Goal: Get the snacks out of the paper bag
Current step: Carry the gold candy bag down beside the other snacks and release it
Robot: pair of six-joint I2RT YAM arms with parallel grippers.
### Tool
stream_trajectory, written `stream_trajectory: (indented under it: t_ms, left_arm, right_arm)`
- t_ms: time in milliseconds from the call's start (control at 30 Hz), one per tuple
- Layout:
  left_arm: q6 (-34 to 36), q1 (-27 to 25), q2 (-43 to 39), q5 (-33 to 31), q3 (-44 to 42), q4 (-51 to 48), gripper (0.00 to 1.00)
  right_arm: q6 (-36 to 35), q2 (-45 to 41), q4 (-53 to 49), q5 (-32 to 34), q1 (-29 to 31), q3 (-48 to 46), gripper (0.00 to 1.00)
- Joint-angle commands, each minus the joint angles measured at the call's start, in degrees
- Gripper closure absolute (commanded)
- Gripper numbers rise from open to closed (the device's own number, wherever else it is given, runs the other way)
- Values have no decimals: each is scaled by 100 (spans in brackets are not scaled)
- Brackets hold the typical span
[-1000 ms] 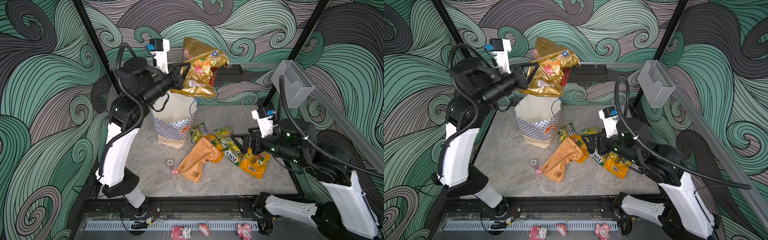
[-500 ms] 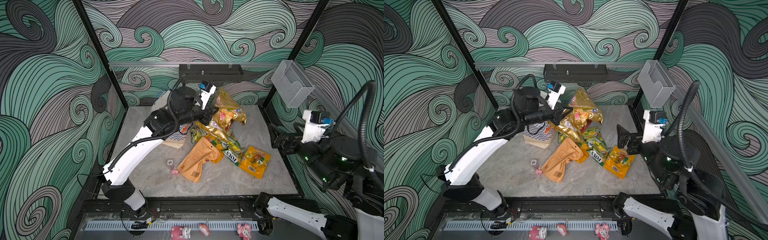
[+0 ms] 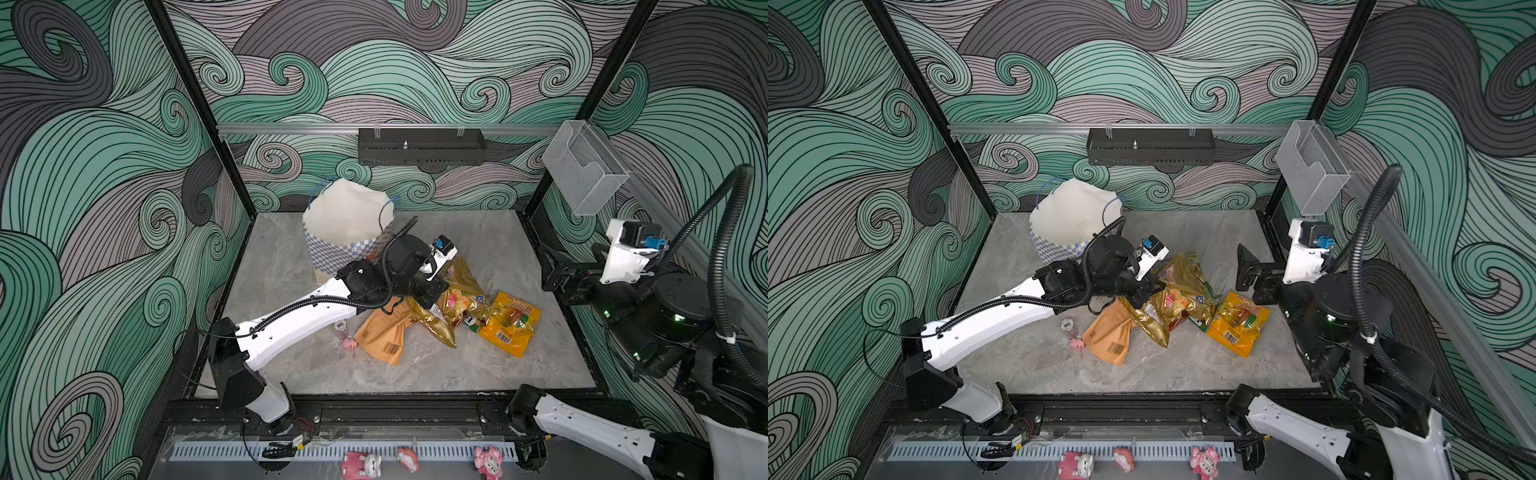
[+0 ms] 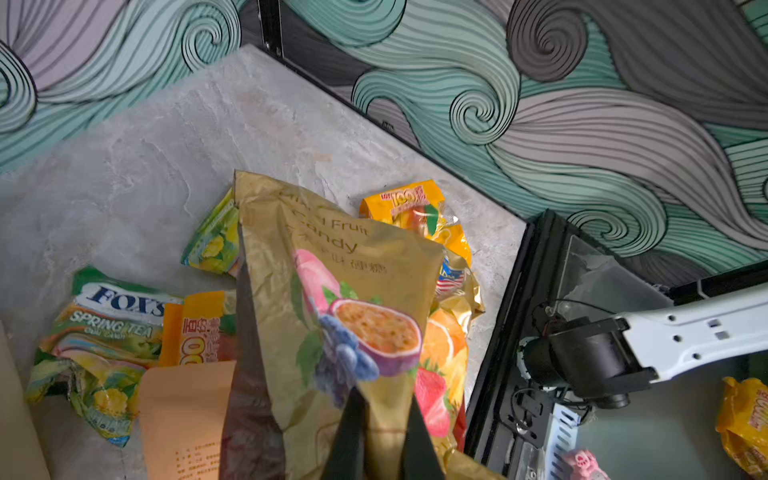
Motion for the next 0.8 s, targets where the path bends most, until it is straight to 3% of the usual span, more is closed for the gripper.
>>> stream_trajectory:
  t_ms: [0, 367, 767]
  left_arm:
    - [-237, -2, -237, 125, 32, 1204, 100]
    - [-621, -113, 412, 558, -471, 1827, 100]
    - [-233, -136, 1072, 590, -563, 1318, 100]
  right_arm:
    - [146, -105, 100, 111, 28, -48, 1]
    - [284, -122, 97, 11, 28, -186, 1]
    - [563, -295, -195, -465, 28, -535, 1]
